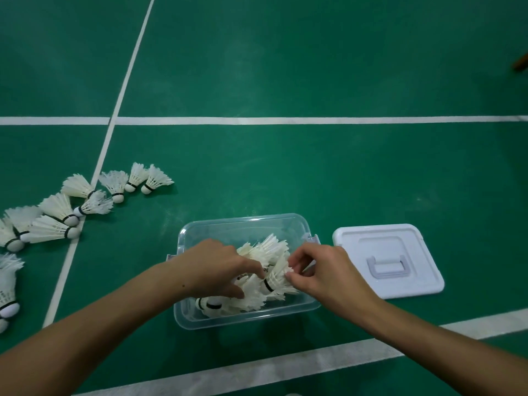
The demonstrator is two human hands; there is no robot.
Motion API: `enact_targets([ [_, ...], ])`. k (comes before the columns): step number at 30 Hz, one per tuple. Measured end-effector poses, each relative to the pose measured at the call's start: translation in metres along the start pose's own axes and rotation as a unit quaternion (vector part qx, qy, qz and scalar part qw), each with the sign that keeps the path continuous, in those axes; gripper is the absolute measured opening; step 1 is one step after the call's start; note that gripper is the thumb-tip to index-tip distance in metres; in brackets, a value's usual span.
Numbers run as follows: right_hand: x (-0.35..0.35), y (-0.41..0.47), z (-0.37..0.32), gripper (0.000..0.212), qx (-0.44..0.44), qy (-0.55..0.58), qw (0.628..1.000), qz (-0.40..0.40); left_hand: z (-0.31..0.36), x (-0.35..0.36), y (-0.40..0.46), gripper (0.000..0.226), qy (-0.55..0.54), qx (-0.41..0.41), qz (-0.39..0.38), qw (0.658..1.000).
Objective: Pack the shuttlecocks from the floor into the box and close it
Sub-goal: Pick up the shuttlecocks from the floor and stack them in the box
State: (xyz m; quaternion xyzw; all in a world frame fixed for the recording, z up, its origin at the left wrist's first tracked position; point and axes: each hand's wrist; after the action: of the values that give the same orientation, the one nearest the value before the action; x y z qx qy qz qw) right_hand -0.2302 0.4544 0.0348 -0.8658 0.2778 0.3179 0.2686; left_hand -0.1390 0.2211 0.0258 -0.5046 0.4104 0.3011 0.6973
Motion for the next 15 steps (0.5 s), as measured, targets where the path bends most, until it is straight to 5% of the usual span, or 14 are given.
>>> enact_targets([
  [15, 0.035, 0.029, 0.002, 0.027, 0.112, 0.157, 0.969, -0.156, -0.015, 0.022, 0.003, 0.042, -0.034, -0.032, -0.001, 0.999],
])
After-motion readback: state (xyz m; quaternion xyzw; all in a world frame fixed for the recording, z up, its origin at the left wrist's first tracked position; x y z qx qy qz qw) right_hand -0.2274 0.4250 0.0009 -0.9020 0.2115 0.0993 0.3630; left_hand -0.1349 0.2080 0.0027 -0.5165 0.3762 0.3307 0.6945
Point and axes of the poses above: each hand's wrist, its own y-axis towards the middle knuckle, its own x-axis out of the palm, z = x × y, and after that the axes turned 5 degrees about -z, right-handed
